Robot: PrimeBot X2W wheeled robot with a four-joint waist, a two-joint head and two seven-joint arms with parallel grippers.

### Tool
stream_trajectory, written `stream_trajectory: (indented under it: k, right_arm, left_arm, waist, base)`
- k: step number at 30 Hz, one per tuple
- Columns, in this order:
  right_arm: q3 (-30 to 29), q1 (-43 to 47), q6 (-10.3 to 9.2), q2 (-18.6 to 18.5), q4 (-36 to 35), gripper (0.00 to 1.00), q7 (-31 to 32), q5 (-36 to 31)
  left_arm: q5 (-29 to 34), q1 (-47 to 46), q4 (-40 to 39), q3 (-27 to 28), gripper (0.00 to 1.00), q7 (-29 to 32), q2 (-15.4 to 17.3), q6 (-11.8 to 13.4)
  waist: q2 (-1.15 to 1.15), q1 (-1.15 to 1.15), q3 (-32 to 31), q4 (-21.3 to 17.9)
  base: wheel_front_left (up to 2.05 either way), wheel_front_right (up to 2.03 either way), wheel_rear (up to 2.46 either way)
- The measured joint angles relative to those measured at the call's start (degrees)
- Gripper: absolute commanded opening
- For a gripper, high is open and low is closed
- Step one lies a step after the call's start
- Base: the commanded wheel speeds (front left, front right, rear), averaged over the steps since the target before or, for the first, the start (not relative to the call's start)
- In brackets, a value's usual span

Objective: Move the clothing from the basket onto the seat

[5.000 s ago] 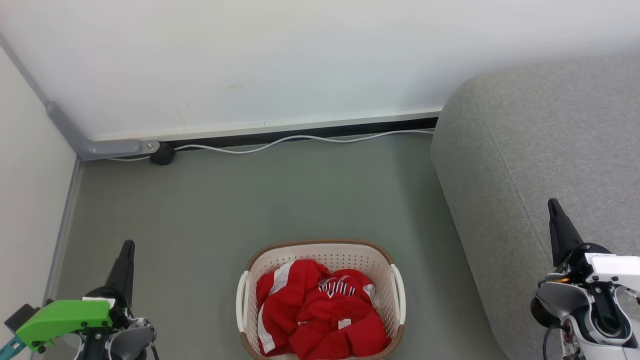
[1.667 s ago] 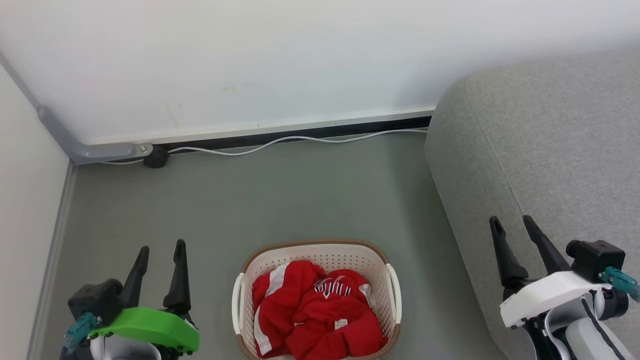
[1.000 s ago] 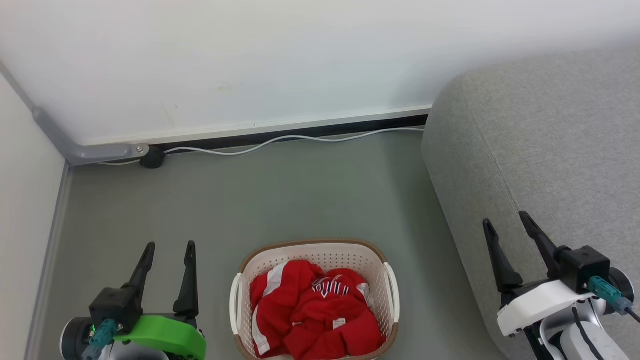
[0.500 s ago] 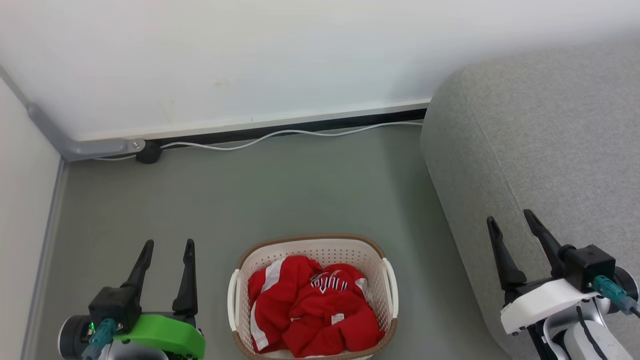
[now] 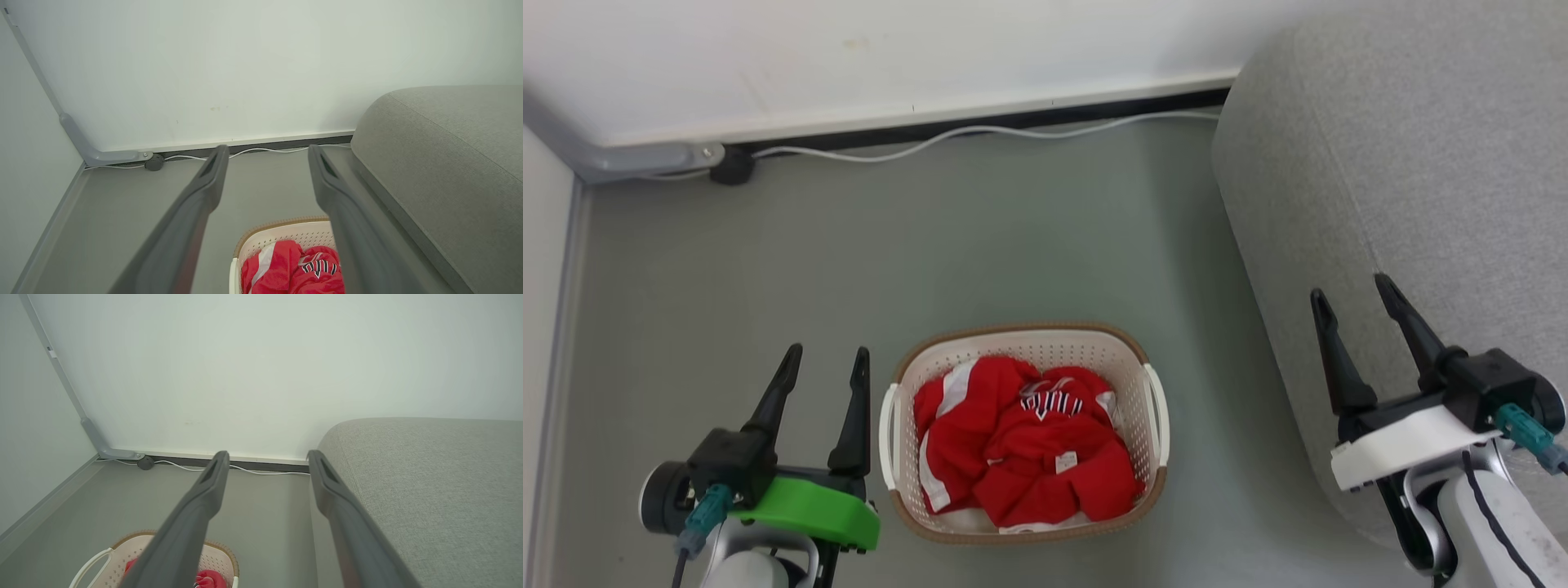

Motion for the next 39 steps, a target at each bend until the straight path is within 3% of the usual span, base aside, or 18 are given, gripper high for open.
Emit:
stream_trajectory:
  k: [17,28,39]
  right_arm:
    - [0.5,-10.2,0.49,2.2,-4.2,1.0,-0.1,-3.4]
    - [0.9,-19.8,1.41,4.8,-7.0,1.0,-0.3,-4.8]
    - [1.5,-25.3,2.01,7.2,-8.4,1.0,-0.3,-5.3]
  left_arm:
    - [3.0,-9.1,2.9,-8.6,1.0,1.0,-0.1,-1.4]
    - [8.5,-19.4,6.7,-16.9,1.0,11.1,1.2,-1.9]
    - [10.6,-27.9,7.1,-20.7,1.0,18.5,3.6,-2.0]
  waist:
    - [0.0,0.0,13.4,-1.2]
    - [0.0,0.01,23.1,-3.1]
    - [0.0,0.01,31.8,-6.6]
  base:
    - [0.0,0.0,0.0]
    - [0.0,0.0,0.0]
    - [0.0,0.0,0.0]
